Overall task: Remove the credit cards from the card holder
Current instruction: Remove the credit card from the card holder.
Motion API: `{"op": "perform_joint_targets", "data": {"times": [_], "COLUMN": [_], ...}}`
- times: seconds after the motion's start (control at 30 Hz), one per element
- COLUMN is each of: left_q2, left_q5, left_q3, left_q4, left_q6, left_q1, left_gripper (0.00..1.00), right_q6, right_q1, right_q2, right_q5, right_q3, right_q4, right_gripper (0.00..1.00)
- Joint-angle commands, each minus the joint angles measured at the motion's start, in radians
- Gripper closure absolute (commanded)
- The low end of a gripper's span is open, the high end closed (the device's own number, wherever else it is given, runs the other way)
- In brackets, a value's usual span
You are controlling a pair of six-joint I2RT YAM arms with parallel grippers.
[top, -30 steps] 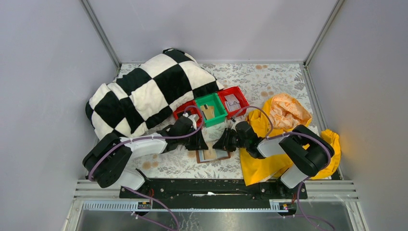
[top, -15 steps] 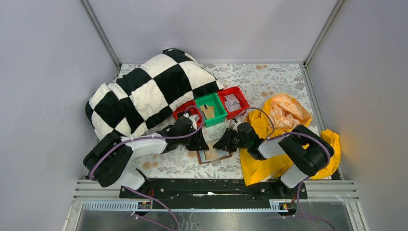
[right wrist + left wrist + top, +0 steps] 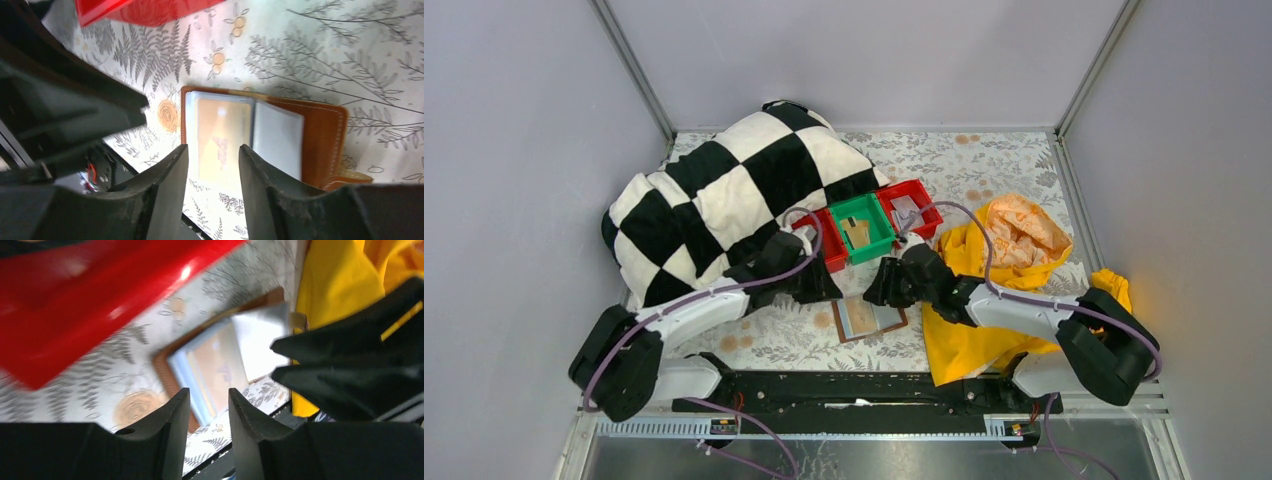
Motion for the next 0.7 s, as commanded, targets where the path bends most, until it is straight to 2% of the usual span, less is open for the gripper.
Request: {"op": "perform_joint_targets", "data": {"times": [0.0, 0.13, 0.2, 0.3, 0.67], "left_q2": [-0.129, -0.247, -0.275, -0.27, -0.235], "left_q5": [-0.054, -0.064, -0.066, -0.055, -0.02], "left_q3": [0.014, -0.001, -0.009, -0.019, -0.023], "left_q4": [-0.181, -0.274, -0.29, -0.286, -0.24], "left_q6": [0.027, 0.048, 0.053, 0.053, 0.05], "left_q1": [0.114, 0.187, 0.208, 0.221, 0.222], "left_gripper": [0.61, 0.59, 0.59, 0.59, 0.6], "right_q6": [-0.154, -0.202, -0.219, -0.242, -0.254], "right_q1": [0.125, 0.21, 0.225, 0.253, 0.301], "right_q2": [-0.01, 0.106, 0.152, 0.21, 0.328], "right_q5": [0.203, 0.32, 0.32, 0.318, 0.311], "right_q3": [0.13, 0.268, 0.302, 0.35, 0.4], "right_q4": [-0.263, -0.437, -0.439, -0.459, -0.471], "right_gripper": [0.48, 0.44, 0.35, 0.29, 0.28]}}
